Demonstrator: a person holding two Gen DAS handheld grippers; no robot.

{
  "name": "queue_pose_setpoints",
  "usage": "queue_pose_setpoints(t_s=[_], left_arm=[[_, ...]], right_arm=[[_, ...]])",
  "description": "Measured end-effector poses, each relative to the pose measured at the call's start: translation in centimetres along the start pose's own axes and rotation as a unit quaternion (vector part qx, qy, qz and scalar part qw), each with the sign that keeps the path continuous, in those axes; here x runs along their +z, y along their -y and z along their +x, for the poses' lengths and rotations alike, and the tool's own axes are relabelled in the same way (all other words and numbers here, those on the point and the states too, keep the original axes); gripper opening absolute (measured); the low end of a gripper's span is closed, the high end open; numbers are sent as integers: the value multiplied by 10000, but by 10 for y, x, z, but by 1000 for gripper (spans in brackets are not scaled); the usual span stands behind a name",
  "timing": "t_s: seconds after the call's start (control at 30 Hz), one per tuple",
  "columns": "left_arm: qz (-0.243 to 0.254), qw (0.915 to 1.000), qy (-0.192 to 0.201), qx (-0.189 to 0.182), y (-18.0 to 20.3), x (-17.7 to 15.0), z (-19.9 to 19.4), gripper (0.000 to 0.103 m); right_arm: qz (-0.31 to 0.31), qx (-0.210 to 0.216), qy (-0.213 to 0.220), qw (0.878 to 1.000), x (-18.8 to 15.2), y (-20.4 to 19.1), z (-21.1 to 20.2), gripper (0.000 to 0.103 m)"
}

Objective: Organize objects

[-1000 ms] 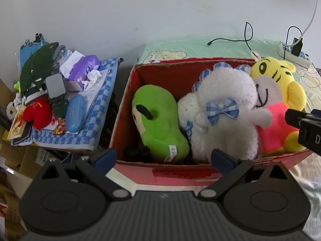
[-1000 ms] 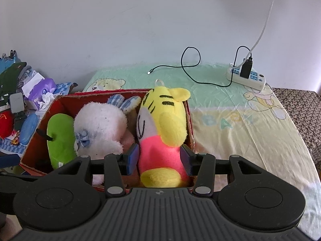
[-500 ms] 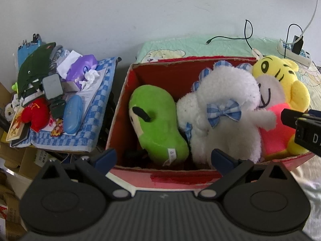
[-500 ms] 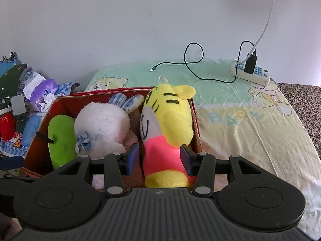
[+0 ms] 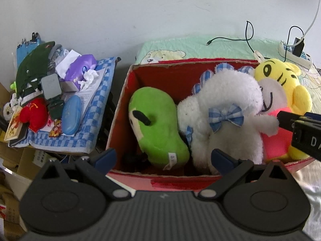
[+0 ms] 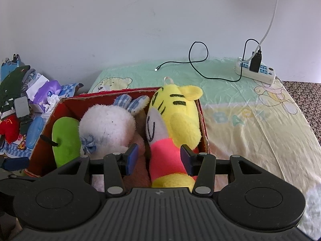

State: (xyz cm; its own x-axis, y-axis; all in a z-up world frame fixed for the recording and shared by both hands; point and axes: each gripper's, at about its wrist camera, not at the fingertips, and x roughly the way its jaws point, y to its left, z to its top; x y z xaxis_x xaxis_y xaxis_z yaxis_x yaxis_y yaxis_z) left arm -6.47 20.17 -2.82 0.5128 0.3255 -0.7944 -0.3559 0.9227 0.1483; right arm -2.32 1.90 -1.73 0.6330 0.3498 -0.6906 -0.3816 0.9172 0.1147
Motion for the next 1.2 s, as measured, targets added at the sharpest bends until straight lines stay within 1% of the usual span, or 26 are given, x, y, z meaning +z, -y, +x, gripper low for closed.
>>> queue_pose_setpoints(t_s=[0.9, 1.2], left_arm=[[37, 10000, 40, 4, 2, -2, -2, 101], [22, 10000, -5, 19, 1, -4, -3, 101]], right_arm=[[26, -18, 49, 10000, -2, 1, -4, 49], [57, -18, 67, 10000, -4, 2, -7, 50]])
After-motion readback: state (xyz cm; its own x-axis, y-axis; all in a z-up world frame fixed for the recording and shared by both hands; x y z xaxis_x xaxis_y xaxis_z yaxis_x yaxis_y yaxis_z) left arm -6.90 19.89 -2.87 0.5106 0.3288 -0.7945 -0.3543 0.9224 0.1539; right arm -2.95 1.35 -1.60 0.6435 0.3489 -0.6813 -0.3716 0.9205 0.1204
